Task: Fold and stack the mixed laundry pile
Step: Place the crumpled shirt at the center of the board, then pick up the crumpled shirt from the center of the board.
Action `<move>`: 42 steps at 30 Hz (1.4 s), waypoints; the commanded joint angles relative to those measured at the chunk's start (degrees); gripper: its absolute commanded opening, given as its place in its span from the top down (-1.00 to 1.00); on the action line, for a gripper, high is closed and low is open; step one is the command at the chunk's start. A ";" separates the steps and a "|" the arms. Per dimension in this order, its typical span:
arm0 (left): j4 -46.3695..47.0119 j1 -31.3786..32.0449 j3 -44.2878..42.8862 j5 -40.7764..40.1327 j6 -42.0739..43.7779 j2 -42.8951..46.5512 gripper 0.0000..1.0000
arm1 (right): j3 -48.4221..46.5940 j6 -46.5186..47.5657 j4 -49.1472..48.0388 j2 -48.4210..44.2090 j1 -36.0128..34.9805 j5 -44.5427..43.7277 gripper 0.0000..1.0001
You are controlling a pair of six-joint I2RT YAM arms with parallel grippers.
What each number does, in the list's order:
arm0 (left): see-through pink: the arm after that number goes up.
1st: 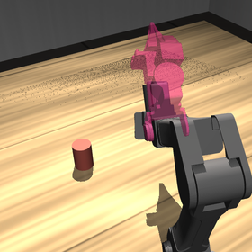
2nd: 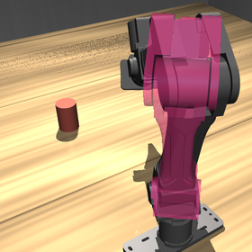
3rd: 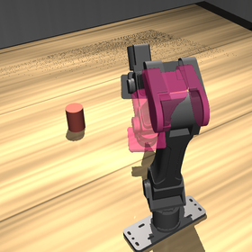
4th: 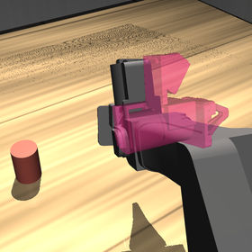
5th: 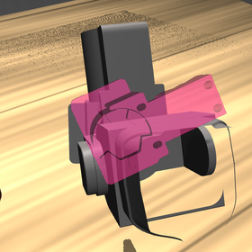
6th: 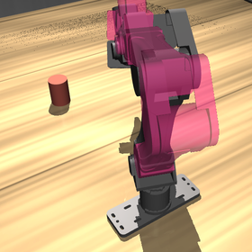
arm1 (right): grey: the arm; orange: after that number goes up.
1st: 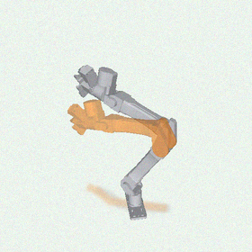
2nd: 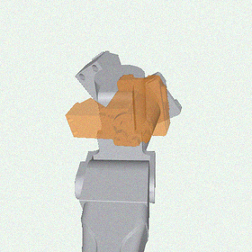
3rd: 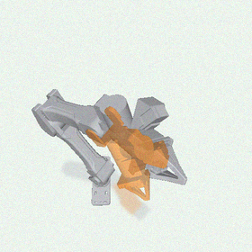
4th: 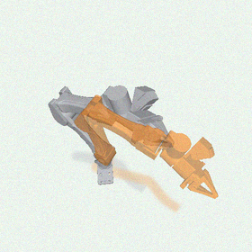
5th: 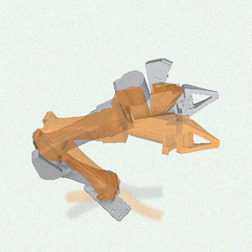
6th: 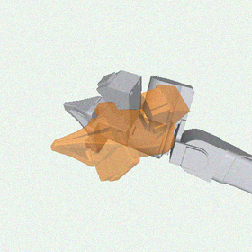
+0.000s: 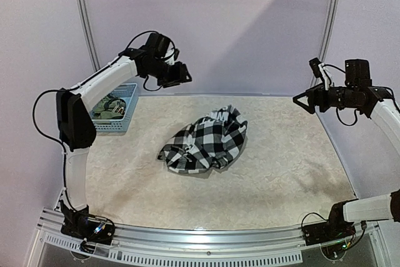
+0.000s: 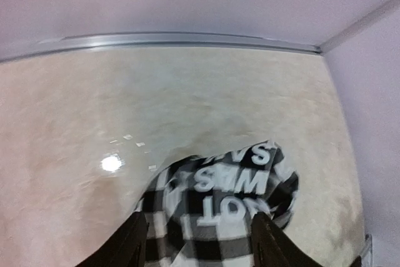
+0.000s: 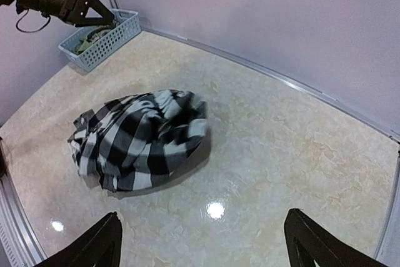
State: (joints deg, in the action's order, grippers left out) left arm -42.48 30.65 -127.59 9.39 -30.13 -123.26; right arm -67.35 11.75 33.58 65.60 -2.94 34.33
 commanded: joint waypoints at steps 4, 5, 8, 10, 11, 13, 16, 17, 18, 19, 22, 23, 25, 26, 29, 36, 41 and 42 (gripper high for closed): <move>-2.94 -1.17 19.32 -8.82 6.73 18.08 -0.23 | 3.06 9.88 7.00 1.02 -4.00 -2.73 -0.71; -0.64 -0.91 25.10 -9.15 6.13 21.25 -0.25 | 3.34 12.12 6.95 1.19 -6.21 -3.90 -0.69; 5.46 -1.14 41.71 -12.63 2.49 32.00 -0.33 | 1.82 17.08 8.41 4.31 -17.00 -12.16 -0.64; 6.07 -1.21 48.97 -14.60 1.22 37.50 -0.34 | -1.36 22.59 9.86 8.15 -25.97 -19.34 -0.55; 5.78 -1.18 51.57 -15.67 0.86 40.05 -0.34 | -3.25 24.46 10.31 11.58 -29.84 -22.74 -0.46; 4.80 -1.20 56.61 -18.12 -0.48 44.56 -0.34 | -7.38 28.56 10.03 16.55 -36.42 -28.03 -0.36; 3.38 -1.75 61.02 -21.27 -1.64 50.85 -0.34 | -14.59 32.71 8.18 25.22 -44.81 -33.73 -0.29; 2.50 -1.96 61.85 -22.25 -1.80 52.52 -0.34 | -16.98 33.37 7.43 27.57 -46.92 -36.29 -0.27; 1.44 -2.25 62.45 -22.98 -1.98 53.98 -0.34 | -19.22 33.74 6.92 31.44 -48.64 -37.40 -0.24; 0.46 -2.53 63.01 -23.46 -2.22 55.33 -0.34 | -21.54 34.34 6.45 33.76 -50.40 -38.63 -0.23; -1.03 -3.19 64.89 -24.06 -3.05 59.54 -0.34 | -28.51 34.70 5.78 43.29 -54.39 -41.93 -0.18; -1.63 -3.43 65.38 -24.26 -3.19 61.19 -0.34 | -31.57 34.67 6.07 46.33 -55.28 -42.70 -0.18; -2.84 -3.78 65.93 -24.85 -3.27 63.46 -0.34 | -35.91 34.79 6.67 52.08 -56.92 -44.24 -0.17; -3.43 -4.03 66.05 -25.11 -3.23 64.44 -0.34 | -37.95 34.91 7.31 54.55 -57.51 -44.78 -0.18; -4.62 -4.82 66.33 -25.04 -2.91 66.51 -0.34 | -42.18 34.27 8.31 60.16 -58.96 -46.48 -0.27; -5.19 -5.32 67.52 -24.07 -2.77 68.21 -0.35 | -45.21 34.60 8.22 68.22 -61.20 -49.98 -0.36; -4.24 -5.41 68.99 -22.69 -2.97 68.90 -0.35 | -45.22 35.00 4.62 72.01 -62.45 -55.80 -0.42; -4.26 -5.43 69.17 -22.71 -2.95 69.05 -0.35 | -45.23 35.14 3.05 72.82 -62.57 -57.93 -0.40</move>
State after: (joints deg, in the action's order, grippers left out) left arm -45.98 26.04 -59.66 -14.20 -32.82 -55.18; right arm -111.31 46.35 40.45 135.00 -64.36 -16.25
